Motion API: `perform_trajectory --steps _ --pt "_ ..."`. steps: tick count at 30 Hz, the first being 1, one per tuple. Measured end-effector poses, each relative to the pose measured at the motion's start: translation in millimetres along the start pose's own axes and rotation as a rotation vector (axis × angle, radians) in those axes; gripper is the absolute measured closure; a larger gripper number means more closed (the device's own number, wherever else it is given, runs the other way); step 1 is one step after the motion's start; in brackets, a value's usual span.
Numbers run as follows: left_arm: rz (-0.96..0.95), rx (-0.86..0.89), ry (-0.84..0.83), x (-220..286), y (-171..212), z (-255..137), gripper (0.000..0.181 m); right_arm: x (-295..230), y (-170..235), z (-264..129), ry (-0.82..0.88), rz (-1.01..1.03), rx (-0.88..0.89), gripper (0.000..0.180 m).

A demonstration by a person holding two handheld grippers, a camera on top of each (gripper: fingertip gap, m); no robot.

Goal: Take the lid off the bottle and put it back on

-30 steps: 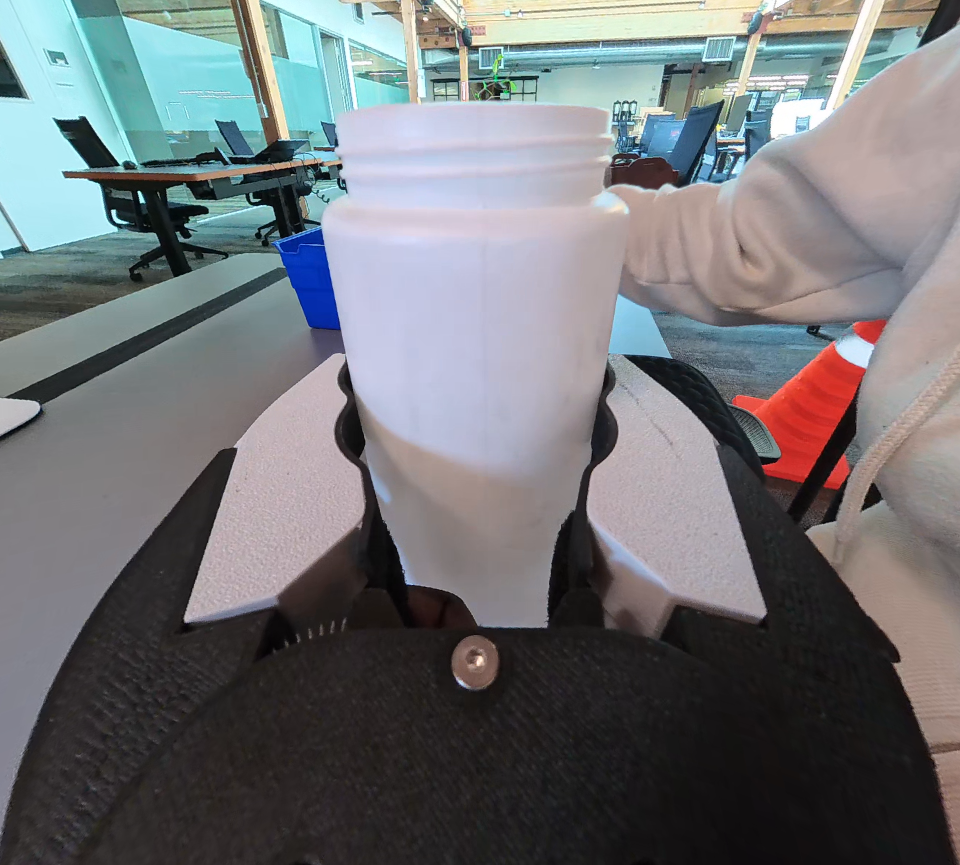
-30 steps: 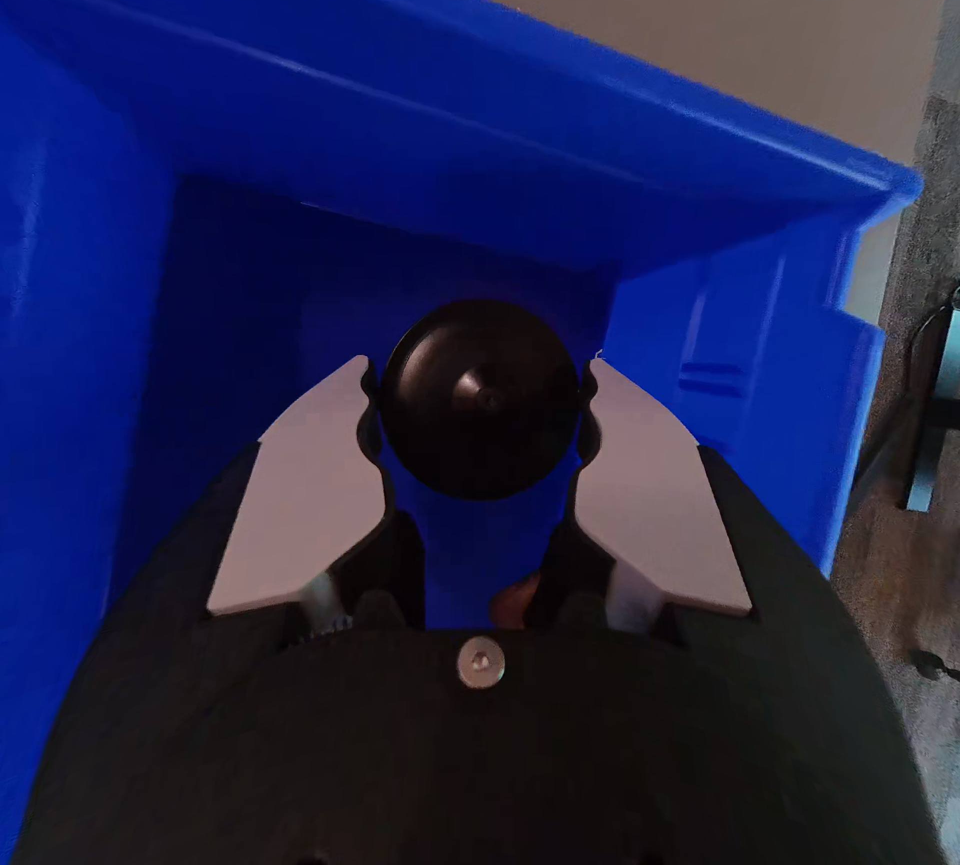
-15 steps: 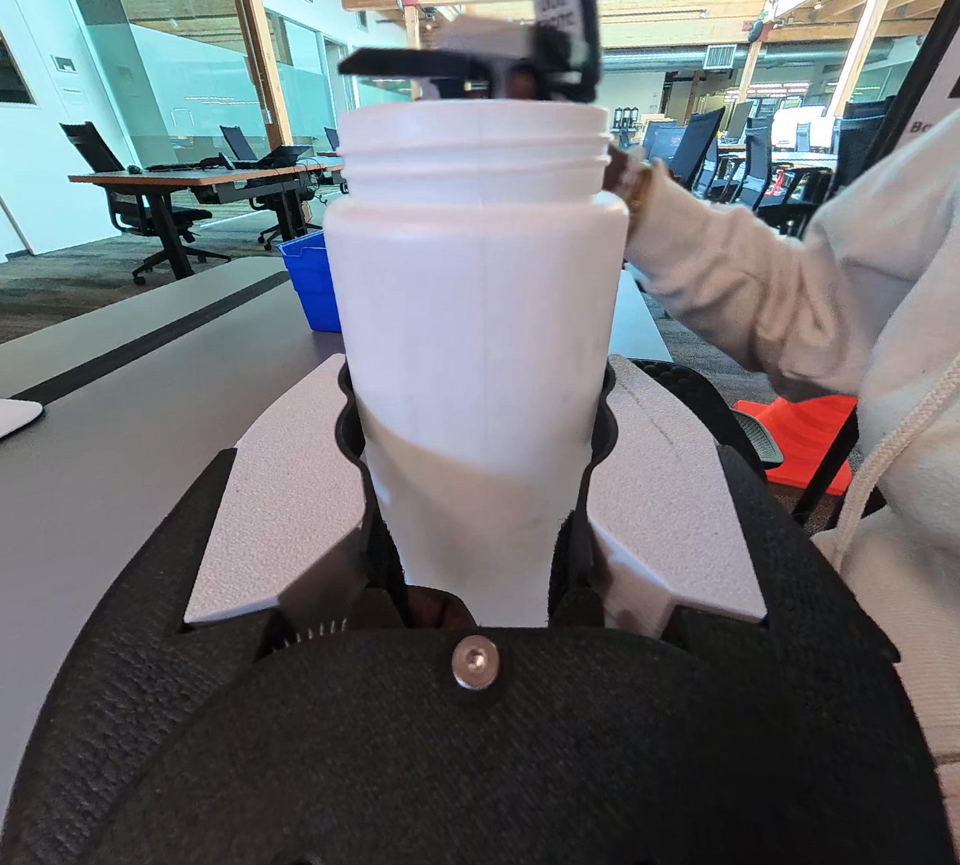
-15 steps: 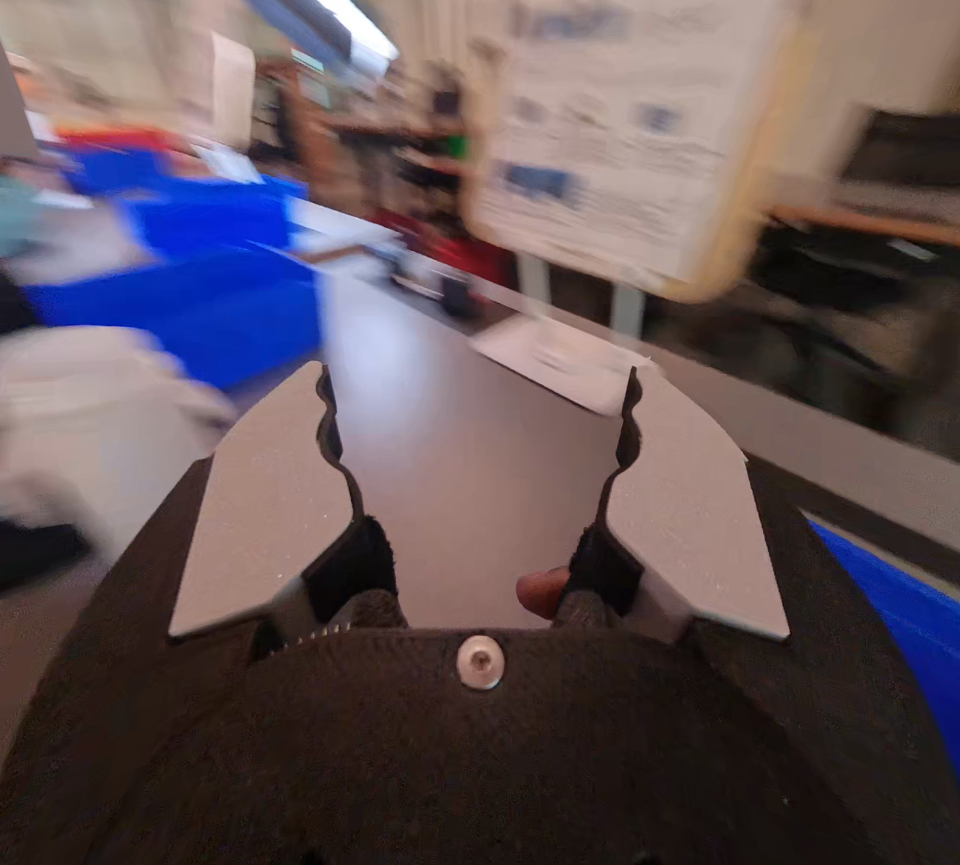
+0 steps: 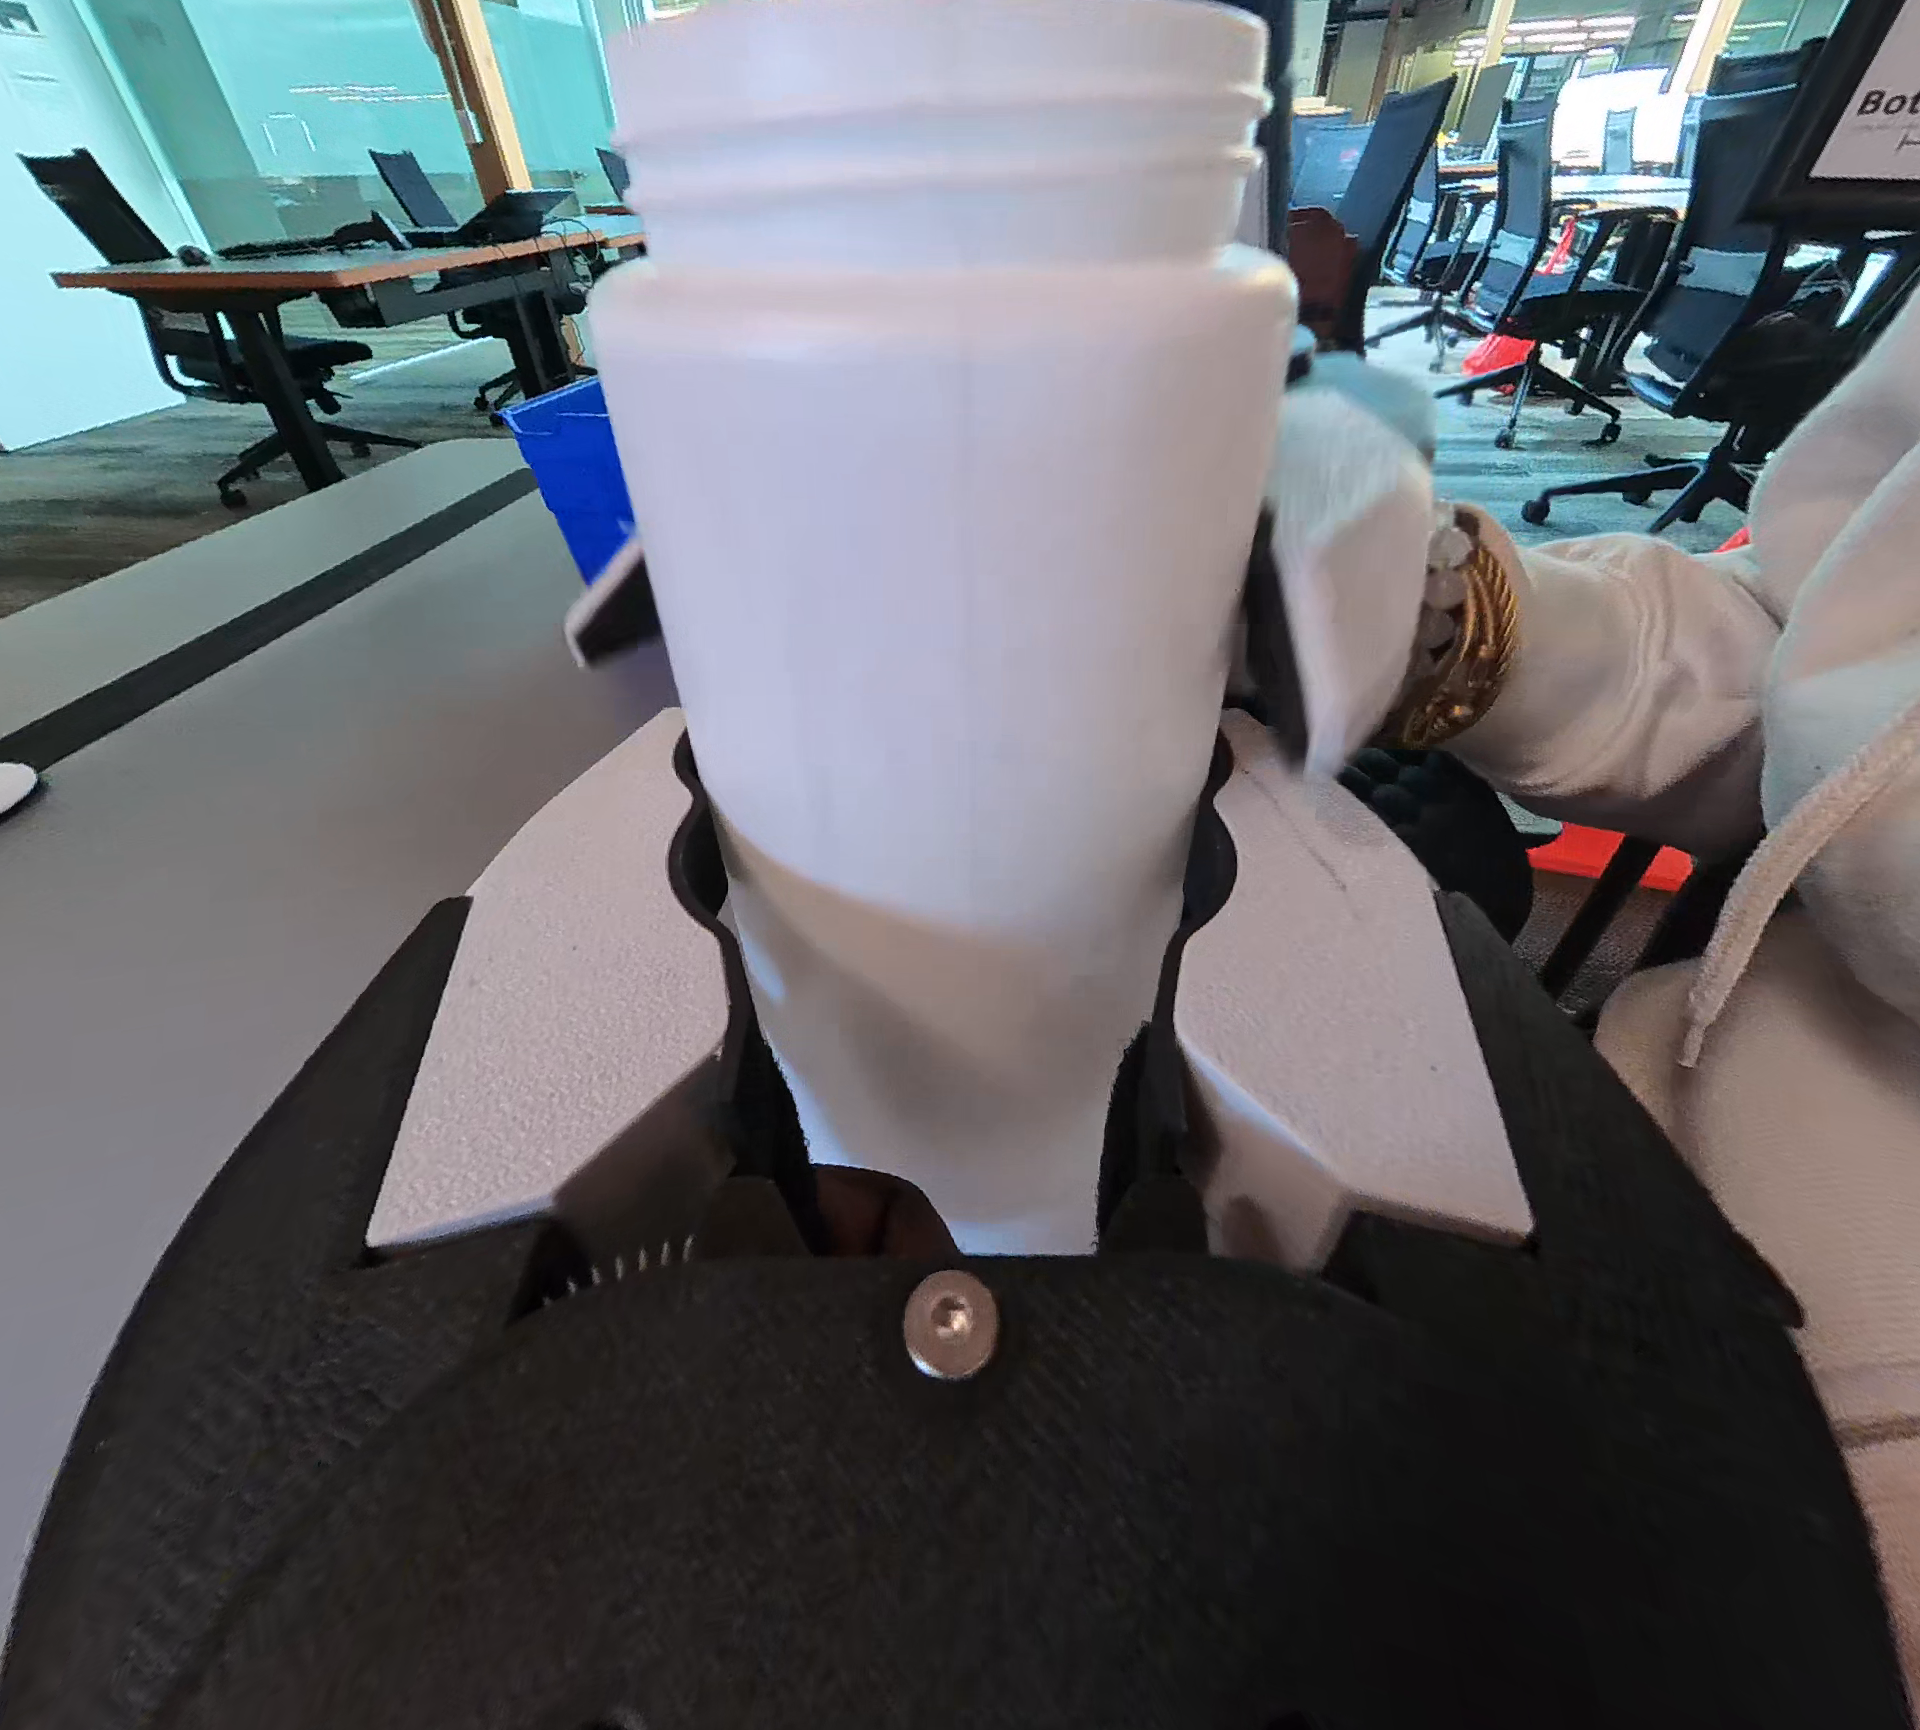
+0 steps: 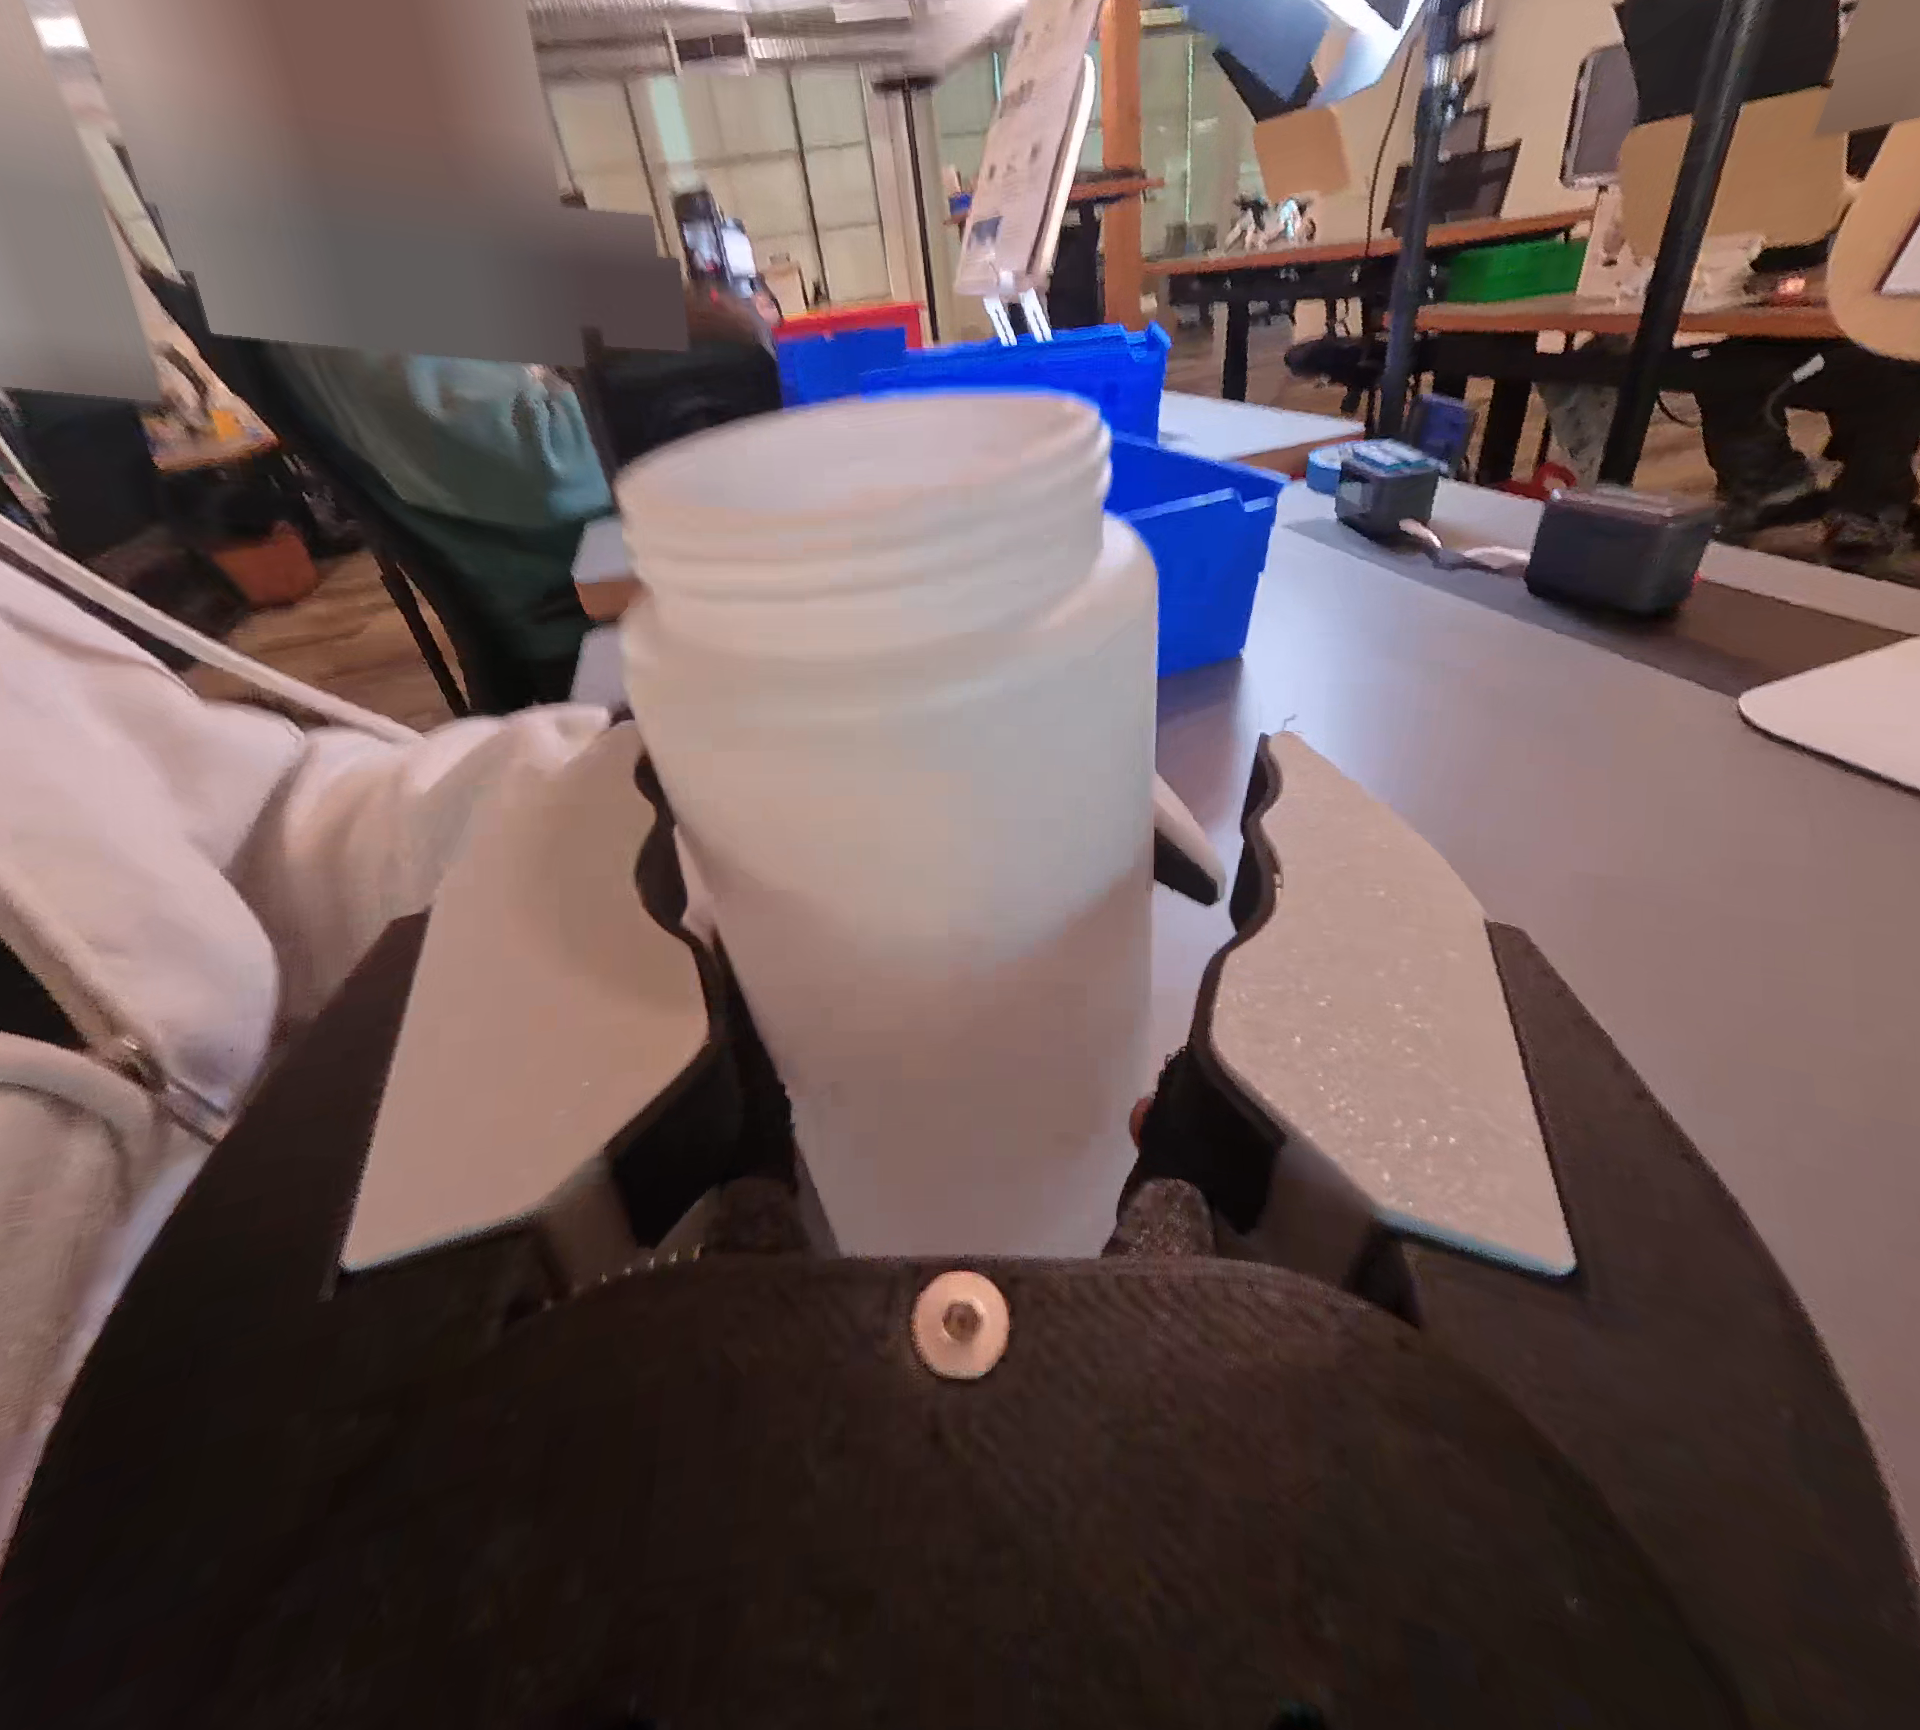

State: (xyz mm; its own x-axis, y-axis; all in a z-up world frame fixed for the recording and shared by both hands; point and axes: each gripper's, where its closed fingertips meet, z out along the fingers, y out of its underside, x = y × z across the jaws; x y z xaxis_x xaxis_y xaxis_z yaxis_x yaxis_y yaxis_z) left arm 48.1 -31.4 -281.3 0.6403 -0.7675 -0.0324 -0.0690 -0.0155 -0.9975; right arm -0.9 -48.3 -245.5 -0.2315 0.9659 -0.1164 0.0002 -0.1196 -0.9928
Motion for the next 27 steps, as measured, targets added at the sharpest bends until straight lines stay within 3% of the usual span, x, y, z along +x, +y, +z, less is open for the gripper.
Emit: perform_trajectory --steps 2,5,8,12,16,19,21,24,27 --pt "0.015 -0.045 -0.006 -1 7 0 0.091 -3 15 4 -0.006 -0.060 -0.060 0.090" --pt "0.032 -0.051 0.017 2 7 -1 0.089 -5 13 0 0.023 -0.128 -0.065 0.093" --pt "0.043 0.038 -0.009 -1 -10 -7 0.089 3 -27 -20 0.114 -0.200 0.063 0.093" --pt "0.089 0.172 -0.236 -33 -33 -27 0.094 41 -114 -95 0.417 -0.350 0.206 0.093" --pt "0.086 0.261 -0.385 -54 -48 -45 0.098 109 -161 -202 0.902 -0.464 0.087 0.093" --pt "0.085 0.274 -0.407 -56 -50 -48 0.100 170 -136 -267 1.147 -0.269 -0.174 0.093" --pt "0.089 0.264 -0.408 -56 -49 -46 0.100 203 -97 -294 1.197 -0.070 -0.361 0.093" --pt "0.108 0.239 -0.409 -55 -45 -44 0.101 234 -32 -312 1.174 0.234 -0.618 0.093" --pt "0.106 0.235 -0.407 -56 -44 -43 0.102 251 18 -319 1.089 0.401 -0.844 0.093"
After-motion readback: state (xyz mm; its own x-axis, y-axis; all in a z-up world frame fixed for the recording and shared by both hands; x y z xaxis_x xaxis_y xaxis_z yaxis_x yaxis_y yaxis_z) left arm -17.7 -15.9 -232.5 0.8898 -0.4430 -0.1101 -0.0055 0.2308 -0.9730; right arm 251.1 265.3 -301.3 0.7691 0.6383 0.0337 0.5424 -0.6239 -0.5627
